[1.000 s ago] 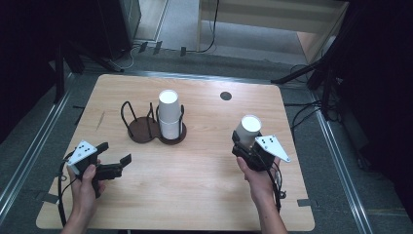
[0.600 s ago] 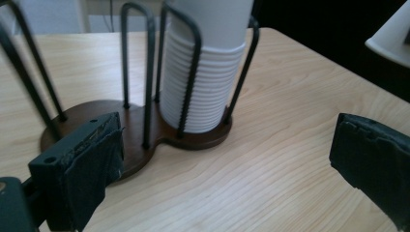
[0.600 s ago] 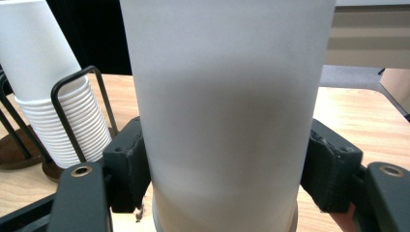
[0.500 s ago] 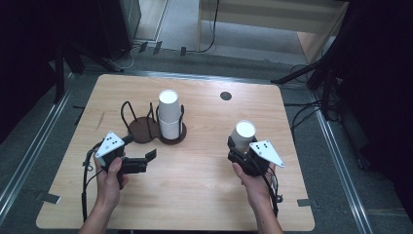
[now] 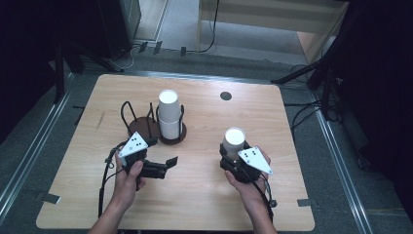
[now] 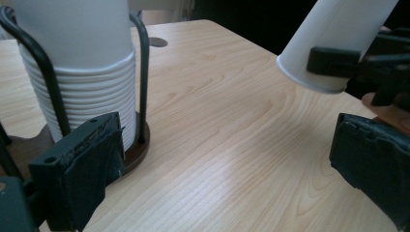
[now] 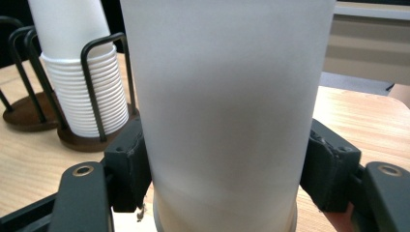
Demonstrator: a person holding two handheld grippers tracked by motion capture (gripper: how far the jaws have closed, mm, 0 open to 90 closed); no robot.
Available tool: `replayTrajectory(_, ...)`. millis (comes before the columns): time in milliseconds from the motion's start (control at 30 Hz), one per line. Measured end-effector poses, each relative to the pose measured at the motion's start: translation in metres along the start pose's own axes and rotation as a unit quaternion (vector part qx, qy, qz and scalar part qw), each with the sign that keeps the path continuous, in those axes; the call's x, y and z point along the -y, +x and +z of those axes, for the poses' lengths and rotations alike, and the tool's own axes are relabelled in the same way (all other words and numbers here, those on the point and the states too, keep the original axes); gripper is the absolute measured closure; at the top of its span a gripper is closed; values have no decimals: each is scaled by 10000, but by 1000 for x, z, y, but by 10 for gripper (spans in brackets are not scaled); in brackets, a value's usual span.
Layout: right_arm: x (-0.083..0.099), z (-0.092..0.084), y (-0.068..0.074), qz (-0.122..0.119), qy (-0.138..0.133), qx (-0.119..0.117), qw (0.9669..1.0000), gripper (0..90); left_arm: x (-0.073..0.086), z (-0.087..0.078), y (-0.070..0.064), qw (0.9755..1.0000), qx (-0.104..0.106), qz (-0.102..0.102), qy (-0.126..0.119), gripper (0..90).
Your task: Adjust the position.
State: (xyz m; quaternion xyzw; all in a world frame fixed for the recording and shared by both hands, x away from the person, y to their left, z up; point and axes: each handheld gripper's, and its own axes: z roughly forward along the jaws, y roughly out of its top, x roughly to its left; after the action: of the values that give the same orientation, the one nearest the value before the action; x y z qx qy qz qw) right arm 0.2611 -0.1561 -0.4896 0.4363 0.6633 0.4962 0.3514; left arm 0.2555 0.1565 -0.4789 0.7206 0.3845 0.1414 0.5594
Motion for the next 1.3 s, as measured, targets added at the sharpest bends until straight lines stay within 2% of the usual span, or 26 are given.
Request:
replayTrajectory(100, 3, 1, 3, -41, 1, -32, 10000, 295, -3, 0, -3, 9999, 87, 65, -68, 0)
replayTrajectory(267, 5, 4, 11, -312, -34, -62, 9995, 296, -9, 3, -10, 9996, 268, 45, -39, 0)
replayTrajectory(367, 5, 4, 18, -552, -79, -37, 9984, 295, -10, 4, -14, 9994, 327, 73, 39, 1)
replayTrajectory(433, 6, 4, 22, -753, -90, -21, 9971, 296, -11, 5, -17, 9991, 412, 86, 93, 2)
replayTrajectory(533, 8, 4, 28, -981, -83, 3, 9951, 296, -13, 7, -22, 9990, 394, 114, 196, 35)
replayTrajectory(667, 10, 3, 36, -1285, -104, 6, 9917, 296, -15, 8, -27, 9983, 491, 148, 264, 46)
replayTrajectory(700, 10, 3, 36, -1285, -104, 6, 9917, 296, -15, 8, -27, 9983, 491, 148, 264, 49)
replayTrajectory(733, 12, 3, 41, -1514, -141, 21, 9884, 295, -15, 9, -29, 9979, 532, 206, 322, 53)
replayTrajectory(900, 15, 2, 50, -1940, -223, 50, 9807, 296, -16, 12, -32, 9973, 540, 243, 439, 75)
replayTrajectory(1067, 16, 2, 56, -2260, -328, 60, 9736, 296, -16, 14, -34, 9969, 506, 268, 547, 127)
replayTrajectory(1100, 16, 2, 56, -2260, -328, 60, 9736, 296, -16, 14, -34, 9969, 506, 268, 547, 133)
replayTrajectory(1133, 17, 2, 57, -2330, -341, 75, 9718, 296, -16, 14, -34, 9968, 512, 275, 545, 133)
replayTrajectory(1167, 19, 2, 60, -2593, -384, 109, 9650, 296, -17, 14, -35, 9969, 513, 271, 533, 133)
replayTrajectory(1200, 19, 2, 61, -2612, -374, 111, 9645, 296, -17, 13, -35, 9968, 537, 264, 521, 133)
replayTrajectory(1233, 20, 2, 63, -2726, -388, 109, 9613, 296, -17, 13, -35, 9967, 547, 283, 528, 133)
replayTrajectory(1300, 21, 3, 65, -2853, -400, 108, 9575, 296, -18, 13, -37, 9965, 554, 317, 548, 133)
